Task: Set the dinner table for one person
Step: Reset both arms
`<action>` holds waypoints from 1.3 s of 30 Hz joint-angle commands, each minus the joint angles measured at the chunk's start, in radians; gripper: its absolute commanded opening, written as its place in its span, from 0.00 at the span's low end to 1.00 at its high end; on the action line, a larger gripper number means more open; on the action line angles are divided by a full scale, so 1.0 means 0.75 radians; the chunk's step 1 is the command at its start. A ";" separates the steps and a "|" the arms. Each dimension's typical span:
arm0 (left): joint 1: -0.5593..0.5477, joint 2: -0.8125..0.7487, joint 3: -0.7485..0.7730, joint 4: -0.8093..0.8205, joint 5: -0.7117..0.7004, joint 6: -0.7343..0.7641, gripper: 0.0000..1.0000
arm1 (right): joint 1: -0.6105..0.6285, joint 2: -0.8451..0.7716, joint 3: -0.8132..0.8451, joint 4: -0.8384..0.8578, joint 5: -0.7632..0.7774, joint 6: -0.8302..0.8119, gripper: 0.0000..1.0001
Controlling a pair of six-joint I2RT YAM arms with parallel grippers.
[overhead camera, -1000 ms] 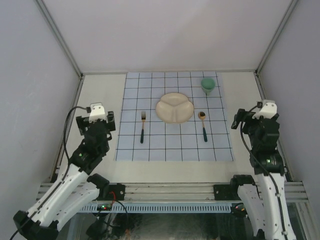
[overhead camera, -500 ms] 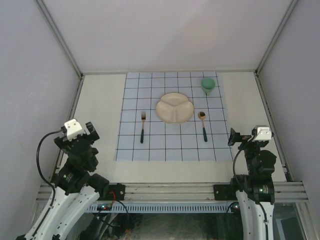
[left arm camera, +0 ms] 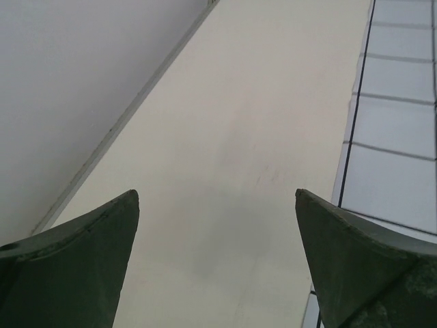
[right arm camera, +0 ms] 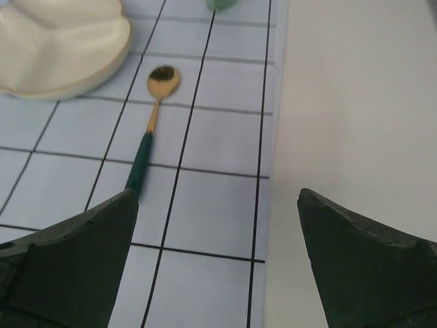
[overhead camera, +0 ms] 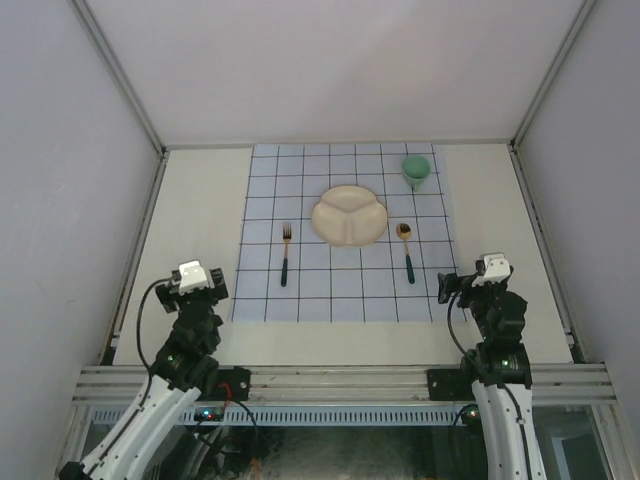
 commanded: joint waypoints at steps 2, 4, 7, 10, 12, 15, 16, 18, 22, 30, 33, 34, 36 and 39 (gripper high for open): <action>0.007 0.202 -0.096 0.335 -0.106 -0.014 1.00 | -0.004 0.057 -0.104 0.165 -0.115 -0.026 1.00; 0.007 0.202 -0.103 0.350 -0.126 -0.019 1.00 | -0.006 0.040 -0.159 0.223 -0.148 -0.031 1.00; 0.007 0.155 -0.140 0.373 -0.137 -0.016 1.00 | -0.020 0.048 -0.164 0.231 -0.186 -0.037 1.00; 0.007 0.141 -0.159 0.387 -0.120 -0.012 1.00 | -0.048 0.022 -0.178 0.236 -0.188 -0.022 1.00; 0.007 0.162 -0.153 0.390 -0.106 -0.015 1.00 | -0.063 0.000 -0.195 0.241 -0.188 -0.014 1.00; 0.050 0.173 -0.151 0.391 -0.096 -0.017 1.00 | -0.074 -0.046 -0.217 0.228 -0.164 0.004 1.00; 0.050 0.171 -0.151 0.390 -0.098 -0.016 1.00 | -0.077 -0.079 -0.234 0.224 -0.142 0.018 1.00; 0.050 0.161 -0.154 0.388 -0.100 -0.018 1.00 | -0.086 -0.157 -0.251 0.193 -0.117 0.030 1.00; 0.050 0.177 -0.151 0.393 -0.100 -0.021 1.00 | -0.088 -0.143 -0.247 0.191 -0.127 0.027 1.00; 0.050 0.313 -0.123 0.440 -0.169 -0.048 1.00 | -0.089 -0.148 -0.247 0.193 -0.129 0.029 1.00; 0.050 0.353 -0.111 0.449 -0.154 -0.043 1.00 | -0.090 -0.146 -0.247 0.192 -0.128 0.029 1.00; 0.049 0.343 -0.107 0.437 -0.100 -0.024 1.00 | -0.091 -0.145 -0.247 0.192 -0.130 0.028 1.00; 0.049 0.272 -0.100 0.366 0.037 0.020 1.00 | -0.091 -0.147 -0.246 0.192 -0.130 0.029 1.00; 0.050 0.050 -0.086 0.159 0.254 0.073 1.00 | -0.091 -0.148 -0.247 0.191 -0.130 0.029 1.00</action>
